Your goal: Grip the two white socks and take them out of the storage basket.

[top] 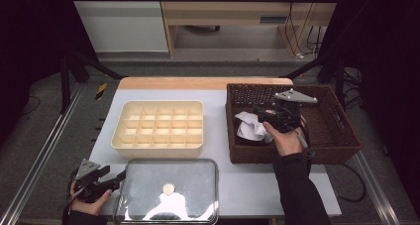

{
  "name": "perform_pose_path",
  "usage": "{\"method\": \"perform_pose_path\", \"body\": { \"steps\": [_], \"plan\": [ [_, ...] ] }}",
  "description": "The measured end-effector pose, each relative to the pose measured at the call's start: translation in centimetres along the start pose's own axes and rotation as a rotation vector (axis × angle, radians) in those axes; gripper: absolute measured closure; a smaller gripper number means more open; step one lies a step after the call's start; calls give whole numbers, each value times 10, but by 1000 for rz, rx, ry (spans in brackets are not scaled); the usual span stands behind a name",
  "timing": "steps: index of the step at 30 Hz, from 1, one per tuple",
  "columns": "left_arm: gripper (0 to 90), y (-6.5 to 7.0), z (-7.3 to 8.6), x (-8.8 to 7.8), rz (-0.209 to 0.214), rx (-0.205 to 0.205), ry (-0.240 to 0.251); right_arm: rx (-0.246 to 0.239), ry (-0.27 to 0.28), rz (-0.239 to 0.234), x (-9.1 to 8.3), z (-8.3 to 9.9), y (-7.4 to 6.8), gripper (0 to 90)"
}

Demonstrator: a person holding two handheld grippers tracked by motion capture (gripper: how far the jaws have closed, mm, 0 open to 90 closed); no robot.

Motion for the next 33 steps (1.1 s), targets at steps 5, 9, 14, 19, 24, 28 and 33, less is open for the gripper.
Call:
{"method": "perform_pose_path", "body": {
  "steps": [5, 9, 14, 19, 24, 28, 33],
  "plan": [
    [328, 0, 0, 0, -1, 2, 0, 32, -11, 55, 12, -4, 24, 465],
    [329, -1, 0, -1, -3, -1, 2, 42, -37, 93, 20, -2, 40, 461],
    [330, -1, 1, -1, -2, 2, -1, 51, -67, 115, 31, 4, 55, 456],
    [331, -2, 1, -1, -3, 0, 2, 43, -99, 140, 39, 14, 67, 455],
    [332, -2, 2, -2, -4, -2, 2, 55, -134, 165, 43, 27, 81, 456],
    [332, -2, 2, -1, -5, -1, 0, 67, -147, 177, 42, 31, 91, 456],
    [333, -2, 2, -1, -5, 2, -3, 78, -171, 186, 41, 38, 99, 455]
  ]
}}
Point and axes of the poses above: each handheld gripper's, and its own axes: x roughly forward along the jaws, z roughly out of its underside, y roughly to its right, the point moved 10 cm from there along x, roughly forward along the jaws
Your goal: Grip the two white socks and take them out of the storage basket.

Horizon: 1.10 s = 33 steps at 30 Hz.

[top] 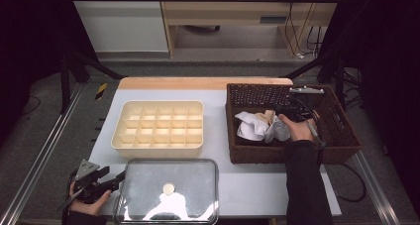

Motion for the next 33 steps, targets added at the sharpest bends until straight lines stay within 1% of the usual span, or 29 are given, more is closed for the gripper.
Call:
{"method": "perform_pose_path", "body": {
  "steps": [3, 4, 6, 7, 8, 9, 12, 15, 17, 19, 23, 26, 27, 28, 29, 31, 32, 33],
  "plan": [
    [333, 0, 0, 0, 1, -2, 1, 6, 14, -2, 2, 4, 3, 450],
    [333, 0, 0, 0, 0, -1, -1, 7, 8, -2, 3, 7, 4, 444],
    [333, 0, 0, 0, -1, 0, -2, 5, -33, 18, 6, 16, 9, 413],
    [333, 0, 0, 0, -1, 0, -2, 24, -36, 5, 7, 16, 9, 412],
    [333, 0, 0, 0, -1, 0, -2, 30, -31, -2, 6, 15, 10, 417],
    [333, 0, 0, 0, -2, -1, -1, 31, -25, 0, 6, 14, 10, 419],
    [334, 0, 1, 0, -1, -1, -2, 21, -36, 6, 5, 16, 10, 414],
    [336, 0, 1, 0, -2, 3, -4, 36, -41, 12, 6, 16, 11, 419],
    [337, 0, 1, 0, -2, 3, -2, 34, -58, 21, 7, 17, 12, 425],
    [337, 0, 1, 0, -2, 2, -2, 33, -90, 29, 10, 21, 14, 421],
    [339, 1, 1, 1, -2, 5, -5, 71, -127, 28, 13, 24, 15, 415],
    [341, 1, 1, 1, -2, 6, -7, 84, -153, 23, 15, 27, 15, 408],
    [341, 1, 1, 1, -2, 7, -6, 81, -157, 23, 16, 27, 16, 402],
    [341, 1, 1, 1, -2, 7, -6, 92, -168, 20, 16, 28, 15, 396],
    [342, 1, 1, 1, -2, 7, -6, 83, -166, 23, 17, 28, 16, 394],
    [343, 1, 1, 1, -2, 8, -7, 96, -164, 25, 18, 28, 16, 381],
    [343, 1, 1, 1, -2, 8, -8, 91, -167, 26, 19, 28, 17, 379],
    [343, 1, 1, 1, -2, 10, -9, 99, -173, 24, 19, 29, 16, 373]
  ]
}}
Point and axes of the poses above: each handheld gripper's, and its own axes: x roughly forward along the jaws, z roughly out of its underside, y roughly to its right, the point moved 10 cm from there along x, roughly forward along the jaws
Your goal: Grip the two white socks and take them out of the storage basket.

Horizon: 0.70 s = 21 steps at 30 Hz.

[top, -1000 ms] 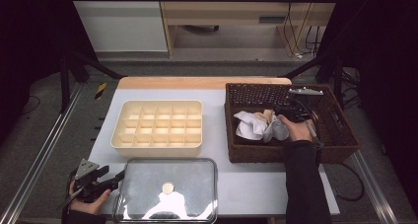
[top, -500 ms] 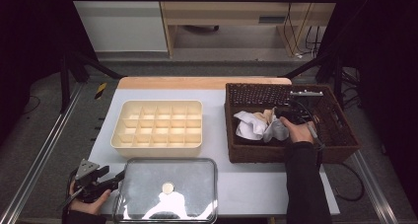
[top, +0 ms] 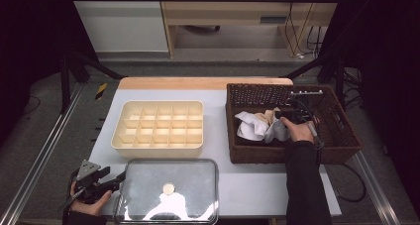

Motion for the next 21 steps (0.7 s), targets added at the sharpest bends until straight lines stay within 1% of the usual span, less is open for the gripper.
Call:
{"method": "perform_pose_path", "body": {
  "steps": [2, 3, 4, 6, 7, 9, 12, 13, 14, 15, 16, 17, 18, 21],
  "plan": [
    [344, 0, 0, 0, 0, -2, 3, -4, 2, 11, 3, 0, 1, 355],
    [344, 0, 0, 0, 0, -3, 3, -12, 14, 17, 4, -1, 1, 344],
    [344, 0, 0, 0, 0, -2, 2, -13, 12, 27, 6, -1, 1, 341],
    [345, 0, 0, 0, 0, -1, 2, -3, 0, 28, 11, 1, 1, 343],
    [345, 0, 0, 0, 0, -2, 2, -5, -12, 29, 13, 4, 2, 341],
    [345, 0, 0, 0, 1, 1, 1, 15, -37, 25, 17, 7, 2, 330],
    [346, 0, 0, 1, -1, 2, -1, 24, -62, 27, 19, 10, 4, 342],
    [346, 0, 0, 1, 0, 3, -1, 32, -71, 26, 20, 11, 5, 387],
    [346, 0, 0, 1, 0, 2, -1, 55, -94, 11, 19, 14, 3, 431],
    [347, 0, 0, 1, 1, 1, 0, 59, -94, 11, 19, 14, 4, 461],
    [347, 0, 0, 0, 0, 2, 0, 52, -94, 18, 20, 15, 6, 512],
    [347, 0, 0, 0, 0, 2, 0, 65, -102, 4, 20, 15, 5, 543],
    [347, 0, 0, 0, 1, 2, 0, 66, -108, -2, 20, 16, 4, 580],
    [347, 0, 0, 0, 2, 0, 0, 48, -124, -10, 21, 17, 2, 728]
  ]
}}
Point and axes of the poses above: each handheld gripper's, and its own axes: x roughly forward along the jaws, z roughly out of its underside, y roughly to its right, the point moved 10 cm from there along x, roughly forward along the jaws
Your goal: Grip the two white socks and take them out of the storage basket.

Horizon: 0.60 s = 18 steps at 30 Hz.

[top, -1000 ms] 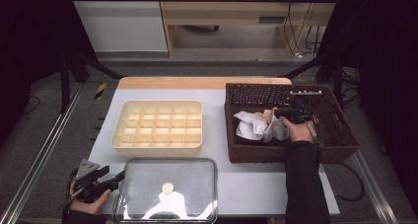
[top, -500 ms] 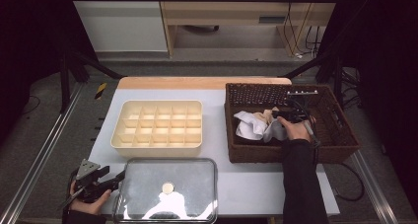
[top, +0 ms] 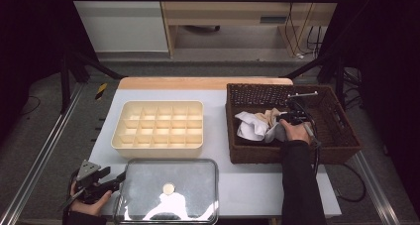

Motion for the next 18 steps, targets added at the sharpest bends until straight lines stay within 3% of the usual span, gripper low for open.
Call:
{"method": "perform_pose_path", "body": {
  "steps": [4, 9, 18],
  "plan": [
    [347, 0, 0, 0, 0, 1, -1, -13, -10, -4, 0, 1, -3, 823],
    [347, 0, 0, 0, 0, 0, -1, -12, 20, -4, -4, -3, -3, 845],
    [347, 0, 0, 0, 0, 1, 0, -50, 200, -21, -32, -23, -11, 847]
  ]
}}
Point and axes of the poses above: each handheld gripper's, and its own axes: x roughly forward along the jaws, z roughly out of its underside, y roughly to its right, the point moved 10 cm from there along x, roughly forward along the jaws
